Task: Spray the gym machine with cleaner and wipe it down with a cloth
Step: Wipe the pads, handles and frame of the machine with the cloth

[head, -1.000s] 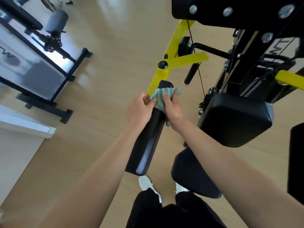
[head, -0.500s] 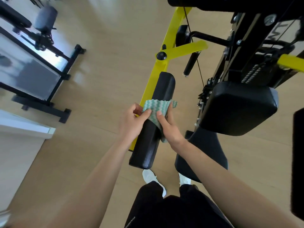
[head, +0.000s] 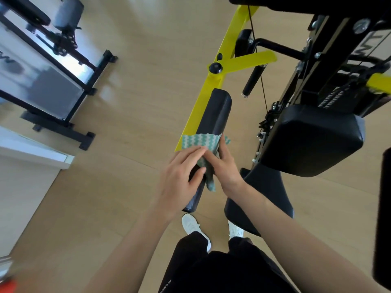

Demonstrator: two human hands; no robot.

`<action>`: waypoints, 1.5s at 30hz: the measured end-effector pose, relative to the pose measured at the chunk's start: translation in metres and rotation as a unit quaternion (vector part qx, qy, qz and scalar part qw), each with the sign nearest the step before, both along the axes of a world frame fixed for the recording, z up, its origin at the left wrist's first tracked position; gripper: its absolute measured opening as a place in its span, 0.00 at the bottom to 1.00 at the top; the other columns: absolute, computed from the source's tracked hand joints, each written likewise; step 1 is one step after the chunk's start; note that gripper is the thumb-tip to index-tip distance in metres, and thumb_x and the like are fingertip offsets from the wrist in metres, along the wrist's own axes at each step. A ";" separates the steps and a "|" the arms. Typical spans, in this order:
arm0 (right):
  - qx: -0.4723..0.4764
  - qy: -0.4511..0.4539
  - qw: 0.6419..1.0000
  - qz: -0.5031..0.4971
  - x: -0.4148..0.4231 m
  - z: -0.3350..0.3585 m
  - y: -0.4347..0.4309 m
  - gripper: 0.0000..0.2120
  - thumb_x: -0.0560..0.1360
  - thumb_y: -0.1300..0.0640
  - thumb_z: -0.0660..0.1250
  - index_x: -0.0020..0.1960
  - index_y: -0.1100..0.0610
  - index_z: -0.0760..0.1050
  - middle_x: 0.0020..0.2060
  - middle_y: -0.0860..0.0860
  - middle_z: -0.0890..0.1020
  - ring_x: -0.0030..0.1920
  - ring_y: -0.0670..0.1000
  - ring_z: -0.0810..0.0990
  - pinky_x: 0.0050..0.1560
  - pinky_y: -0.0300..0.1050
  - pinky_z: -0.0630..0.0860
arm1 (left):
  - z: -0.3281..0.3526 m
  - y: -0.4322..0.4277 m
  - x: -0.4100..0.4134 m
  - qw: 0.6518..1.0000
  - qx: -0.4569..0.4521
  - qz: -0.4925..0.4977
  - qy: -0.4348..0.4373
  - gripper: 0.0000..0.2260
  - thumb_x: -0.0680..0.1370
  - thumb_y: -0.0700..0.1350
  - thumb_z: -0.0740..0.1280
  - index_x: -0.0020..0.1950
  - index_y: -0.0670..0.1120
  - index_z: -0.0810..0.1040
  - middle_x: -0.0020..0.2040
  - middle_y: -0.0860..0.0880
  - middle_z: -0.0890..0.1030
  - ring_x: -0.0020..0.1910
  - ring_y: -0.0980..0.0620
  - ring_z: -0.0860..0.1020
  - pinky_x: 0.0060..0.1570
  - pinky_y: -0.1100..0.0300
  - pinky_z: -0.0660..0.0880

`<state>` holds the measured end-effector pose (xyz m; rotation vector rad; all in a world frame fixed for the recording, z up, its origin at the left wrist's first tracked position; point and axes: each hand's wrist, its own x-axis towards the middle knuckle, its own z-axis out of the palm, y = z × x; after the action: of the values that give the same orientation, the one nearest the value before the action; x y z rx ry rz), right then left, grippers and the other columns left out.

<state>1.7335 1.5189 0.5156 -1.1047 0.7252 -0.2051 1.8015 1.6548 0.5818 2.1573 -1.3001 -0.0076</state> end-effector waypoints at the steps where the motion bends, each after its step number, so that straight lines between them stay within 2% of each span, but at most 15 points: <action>1: -0.006 0.007 1.000 -0.004 0.003 0.000 -0.008 0.51 0.67 0.33 0.77 0.81 0.48 0.59 0.68 0.47 0.80 0.67 0.48 0.80 0.71 0.57 0.75 | -0.003 -0.006 0.003 1.000 0.020 0.004 0.001 0.18 0.81 0.48 0.67 0.69 0.43 0.80 0.66 0.48 0.82 0.63 0.50 0.78 0.64 0.58 0.74; 4: 0.010 0.019 1.000 -0.022 0.012 -0.002 -0.029 0.55 0.61 0.30 0.80 0.80 0.49 0.63 0.70 0.47 0.79 0.68 0.49 0.79 0.70 0.59 0.76 | -0.009 -0.025 0.011 0.996 0.067 0.029 -0.042 0.23 0.78 0.55 0.69 0.69 0.43 0.80 0.67 0.48 0.81 0.63 0.49 0.77 0.63 0.58 0.73; 6: 0.034 0.016 0.998 -0.041 0.017 0.002 -0.041 0.51 0.64 0.33 0.80 0.80 0.49 0.64 0.70 0.46 0.79 0.68 0.48 0.79 0.69 0.59 0.76 | -0.012 -0.040 0.017 0.993 0.089 0.038 -0.067 0.26 0.75 0.56 0.74 0.68 0.43 0.81 0.67 0.48 0.81 0.62 0.46 0.78 0.61 0.54 0.75; 11: 0.029 0.001 0.995 -0.098 0.013 0.009 -0.045 0.27 0.80 0.50 0.71 0.77 0.52 0.70 0.65 0.49 0.82 0.62 0.48 0.83 0.64 0.54 0.80 | -0.016 -0.066 0.030 0.992 0.075 0.061 -0.075 0.22 0.70 0.47 0.80 0.63 0.44 0.84 0.64 0.48 0.83 0.59 0.45 0.81 0.57 0.53 0.78; 15: -0.095 0.029 0.990 -0.103 -0.006 0.011 -0.021 0.07 0.82 0.56 0.67 0.56 0.53 0.83 0.46 0.51 0.86 0.46 0.50 0.84 0.49 0.56 0.81 | -0.018 -0.058 0.031 0.995 0.024 0.068 -0.065 0.12 0.72 0.44 0.79 0.54 0.45 0.87 0.57 0.50 0.85 0.51 0.45 0.82 0.51 0.53 0.79; 18: -0.107 0.036 0.991 -0.075 -0.019 0.013 0.005 0.07 0.83 0.55 0.65 0.57 0.51 0.81 0.46 0.54 0.86 0.49 0.60 0.84 0.54 0.63 0.81 | -0.018 -0.039 0.023 0.995 0.010 0.079 -0.051 0.10 0.72 0.44 0.77 0.52 0.45 0.87 0.56 0.51 0.85 0.50 0.47 0.83 0.53 0.60 0.76; 20: -0.087 0.038 0.994 -0.055 -0.027 0.013 0.020 0.11 0.84 0.54 0.65 0.65 0.50 0.79 0.50 0.51 0.87 0.53 0.57 0.85 0.58 0.61 0.81 | -0.016 -0.020 0.012 0.995 0.009 0.091 -0.044 0.10 0.72 0.46 0.76 0.52 0.46 0.87 0.56 0.51 0.85 0.50 0.48 0.83 0.54 0.62 0.75; 23: -0.044 0.041 0.998 -0.030 -0.035 0.016 0.035 0.25 0.84 0.53 0.65 0.80 0.51 0.66 0.61 0.47 0.84 0.62 0.47 0.82 0.65 0.51 0.79 | -0.017 0.005 -0.003 0.994 0.002 0.103 -0.038 0.13 0.75 0.50 0.72 0.54 0.44 0.87 0.57 0.51 0.85 0.53 0.50 0.84 0.53 0.58 0.79; 26: -0.047 0.054 0.997 -0.029 -0.024 0.018 0.025 0.30 0.84 0.50 0.64 0.83 0.48 0.58 0.65 0.48 0.81 0.64 0.45 0.80 0.68 0.47 0.76 | -0.023 0.008 -0.008 0.994 0.015 0.101 -0.036 0.16 0.77 0.50 0.70 0.60 0.43 0.86 0.62 0.48 0.84 0.57 0.49 0.83 0.57 0.56 0.80; 29: -0.035 0.042 0.998 -0.034 -0.003 0.013 -0.001 0.31 0.84 0.48 0.63 0.83 0.47 0.54 0.69 0.50 0.78 0.67 0.49 0.78 0.71 0.51 0.74 | -0.024 -0.015 0.002 0.994 0.068 0.074 -0.041 0.20 0.75 0.44 0.76 0.65 0.41 0.83 0.68 0.45 0.81 0.66 0.44 0.80 0.61 0.53 0.78; 35: -0.003 0.026 0.998 -0.063 0.040 -0.002 -0.070 0.36 0.77 0.40 0.65 0.82 0.48 0.60 0.71 0.47 0.77 0.69 0.47 0.77 0.73 0.52 0.73 | -0.012 -0.101 0.047 0.988 0.153 0.012 0.005 0.25 0.77 0.40 0.75 0.73 0.38 0.76 0.75 0.39 0.73 0.75 0.39 0.71 0.69 0.47 0.73; 40: 0.076 -0.006 0.994 -0.081 0.050 0.001 -0.100 0.14 0.86 0.45 0.59 0.70 0.44 0.71 0.55 0.40 0.82 0.52 0.39 0.80 0.49 0.39 0.78 | -0.009 -0.153 0.076 0.980 0.193 -0.034 -0.023 0.28 0.81 0.44 0.69 0.80 0.43 0.68 0.81 0.44 0.64 0.82 0.43 0.59 0.75 0.49 0.67; 42: 0.083 0.006 0.994 -0.074 0.051 0.003 -0.097 0.19 0.85 0.40 0.58 0.72 0.46 0.71 0.59 0.42 0.82 0.57 0.44 0.81 0.51 0.42 0.78 | -0.009 -0.160 0.079 0.975 0.208 -0.059 -0.053 0.25 0.81 0.43 0.68 0.79 0.45 0.70 0.82 0.44 0.63 0.82 0.43 0.58 0.74 0.48 0.68; 44: 0.081 0.017 0.994 -0.068 0.052 -0.004 -0.090 0.27 0.83 0.35 0.58 0.77 0.45 0.68 0.66 0.50 0.81 0.63 0.54 0.81 0.60 0.53 0.80 | -0.009 -0.157 0.079 0.970 0.209 -0.086 -0.087 0.21 0.81 0.43 0.68 0.74 0.46 0.76 0.81 0.43 0.64 0.82 0.40 0.60 0.72 0.45 0.69; 45: 0.081 0.020 0.994 -0.067 0.050 -0.006 -0.085 0.26 0.82 0.34 0.57 0.76 0.44 0.69 0.65 0.55 0.81 0.62 0.60 0.81 0.61 0.60 0.79 | -0.009 -0.153 0.079 0.969 0.205 -0.097 -0.096 0.18 0.80 0.42 0.69 0.71 0.46 0.79 0.81 0.43 0.65 0.81 0.39 0.61 0.72 0.44 0.69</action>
<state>1.7837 1.4341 0.5096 -0.9097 0.8387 -0.2339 1.8805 1.5014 0.5730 2.4066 -1.7452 -0.1646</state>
